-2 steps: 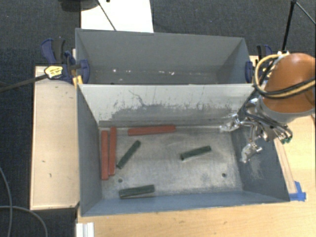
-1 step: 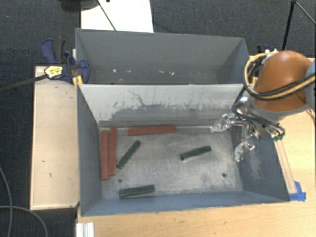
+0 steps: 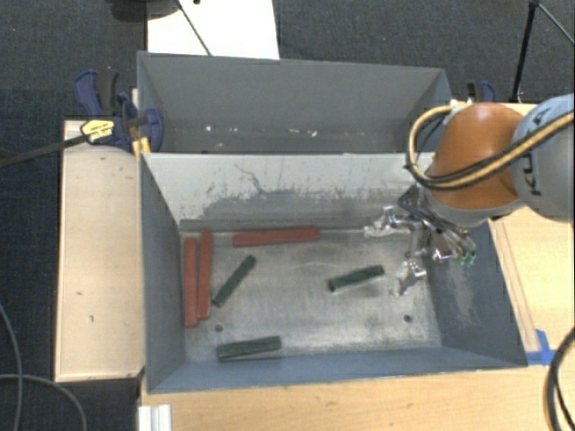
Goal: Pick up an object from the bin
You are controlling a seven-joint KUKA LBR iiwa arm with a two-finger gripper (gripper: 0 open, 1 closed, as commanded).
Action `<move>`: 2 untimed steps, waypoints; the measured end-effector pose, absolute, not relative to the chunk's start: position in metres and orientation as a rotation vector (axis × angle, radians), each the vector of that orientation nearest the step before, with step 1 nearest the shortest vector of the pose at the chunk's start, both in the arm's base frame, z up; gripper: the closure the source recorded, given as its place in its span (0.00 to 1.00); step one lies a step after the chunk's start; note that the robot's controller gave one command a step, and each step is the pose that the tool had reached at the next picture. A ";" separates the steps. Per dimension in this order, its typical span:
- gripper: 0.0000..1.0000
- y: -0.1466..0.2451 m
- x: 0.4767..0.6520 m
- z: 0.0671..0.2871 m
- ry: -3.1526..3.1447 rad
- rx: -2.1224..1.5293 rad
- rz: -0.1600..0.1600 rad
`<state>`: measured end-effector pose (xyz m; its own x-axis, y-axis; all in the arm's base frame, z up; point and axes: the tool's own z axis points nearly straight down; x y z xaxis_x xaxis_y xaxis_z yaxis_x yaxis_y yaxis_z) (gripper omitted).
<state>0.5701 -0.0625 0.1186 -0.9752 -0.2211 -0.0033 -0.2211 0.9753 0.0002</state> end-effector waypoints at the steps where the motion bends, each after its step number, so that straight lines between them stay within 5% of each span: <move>1: 1.00 -0.021 0.558 0.078 2.904 -1.145 -0.017; 2: 1.00 -0.021 0.558 0.078 2.904 -1.145 -0.017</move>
Offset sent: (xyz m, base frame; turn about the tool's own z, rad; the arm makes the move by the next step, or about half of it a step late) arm 0.0000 0.0000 0.0000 0.0000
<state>0.5576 -0.0212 0.0778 -0.7308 -0.6824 -0.0148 -0.6822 0.7310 -0.0173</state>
